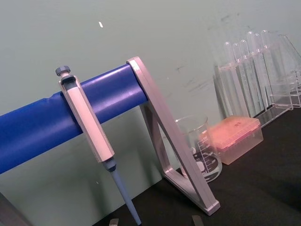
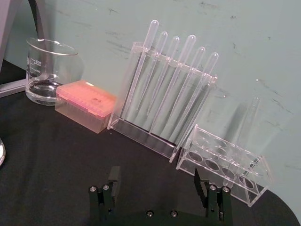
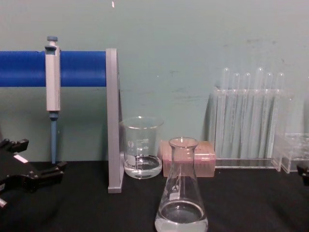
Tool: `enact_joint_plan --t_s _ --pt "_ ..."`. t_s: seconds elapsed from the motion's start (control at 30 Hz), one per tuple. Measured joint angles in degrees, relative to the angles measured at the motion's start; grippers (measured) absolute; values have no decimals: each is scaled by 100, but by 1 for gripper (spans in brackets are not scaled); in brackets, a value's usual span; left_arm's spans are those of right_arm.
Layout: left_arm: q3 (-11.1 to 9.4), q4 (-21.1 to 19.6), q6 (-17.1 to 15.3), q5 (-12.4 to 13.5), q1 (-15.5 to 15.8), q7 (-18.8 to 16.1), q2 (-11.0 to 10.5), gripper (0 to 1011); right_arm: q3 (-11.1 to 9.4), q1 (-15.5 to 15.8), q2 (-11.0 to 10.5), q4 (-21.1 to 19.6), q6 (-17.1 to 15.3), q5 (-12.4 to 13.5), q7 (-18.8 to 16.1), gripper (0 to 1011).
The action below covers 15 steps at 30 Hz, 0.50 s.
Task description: Grasp the erlenmeyer flask with one hand, shake it three times, then place it back.
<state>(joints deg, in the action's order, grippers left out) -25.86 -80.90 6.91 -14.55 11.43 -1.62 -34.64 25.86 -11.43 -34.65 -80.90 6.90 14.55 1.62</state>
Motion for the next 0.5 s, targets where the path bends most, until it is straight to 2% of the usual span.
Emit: enact_joint_plan --t_s 0.5 --pt "0 0 0 0 0 0 0 1001 0 0 0 0 0 0 0 1000"
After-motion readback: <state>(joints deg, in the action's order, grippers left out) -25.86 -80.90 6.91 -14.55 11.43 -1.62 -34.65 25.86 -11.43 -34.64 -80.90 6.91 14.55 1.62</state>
